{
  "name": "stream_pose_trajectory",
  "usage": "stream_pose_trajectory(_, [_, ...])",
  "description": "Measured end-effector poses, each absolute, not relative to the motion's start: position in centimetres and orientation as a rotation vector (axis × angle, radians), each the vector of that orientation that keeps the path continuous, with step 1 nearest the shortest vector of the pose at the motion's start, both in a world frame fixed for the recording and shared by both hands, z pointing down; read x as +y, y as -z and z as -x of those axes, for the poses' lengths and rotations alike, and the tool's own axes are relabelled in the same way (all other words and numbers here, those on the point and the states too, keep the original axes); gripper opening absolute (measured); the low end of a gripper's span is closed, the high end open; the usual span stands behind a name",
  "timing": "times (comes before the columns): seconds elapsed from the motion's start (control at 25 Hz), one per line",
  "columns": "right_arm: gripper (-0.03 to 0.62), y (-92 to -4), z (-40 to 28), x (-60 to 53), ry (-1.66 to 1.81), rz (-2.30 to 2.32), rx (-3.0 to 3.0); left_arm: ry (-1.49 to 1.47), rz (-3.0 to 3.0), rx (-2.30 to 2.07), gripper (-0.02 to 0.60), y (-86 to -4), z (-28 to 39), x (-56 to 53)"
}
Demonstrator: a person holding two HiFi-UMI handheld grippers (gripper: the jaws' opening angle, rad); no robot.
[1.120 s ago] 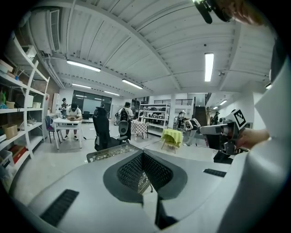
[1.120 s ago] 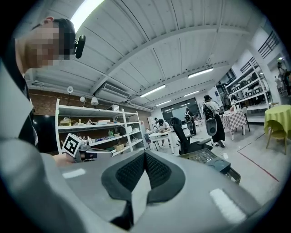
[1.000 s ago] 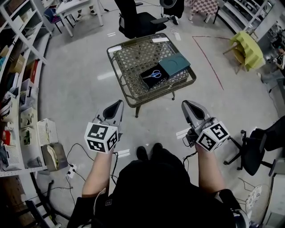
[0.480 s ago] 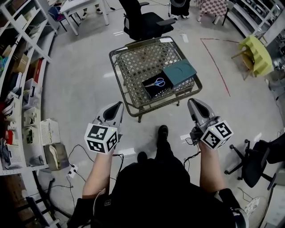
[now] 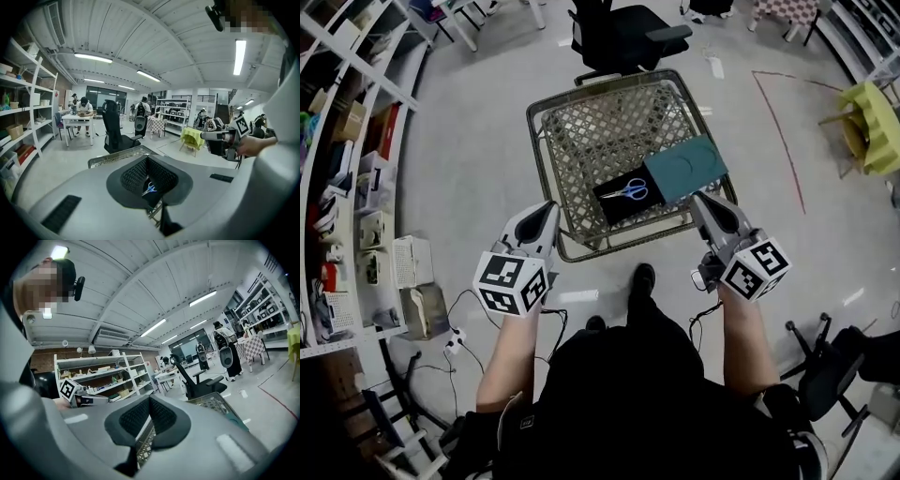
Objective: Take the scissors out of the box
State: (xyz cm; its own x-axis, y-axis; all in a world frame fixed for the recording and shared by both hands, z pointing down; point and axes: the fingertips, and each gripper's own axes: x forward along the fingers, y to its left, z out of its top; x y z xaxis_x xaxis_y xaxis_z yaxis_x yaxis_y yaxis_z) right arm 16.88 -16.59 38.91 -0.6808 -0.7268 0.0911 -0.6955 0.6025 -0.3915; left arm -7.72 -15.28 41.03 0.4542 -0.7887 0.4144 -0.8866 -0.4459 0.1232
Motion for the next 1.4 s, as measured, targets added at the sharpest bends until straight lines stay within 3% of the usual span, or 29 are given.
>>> stream_pose_trajectory(0.4, [0.012, -41.1, -16.6, -21.4, 0.609, 1.069, 2.910, -0.411, -2.356, -1.473, 0.006, -41.2, 4.2, -19.5])
stream_pose_trajectory(1.4, [0.054, -52.4, -6.9, -24.8, 0.585, 0.997, 3.518, -0.337, -2.310, -1.351, 0.006, -47.0, 9.4, -22.8])
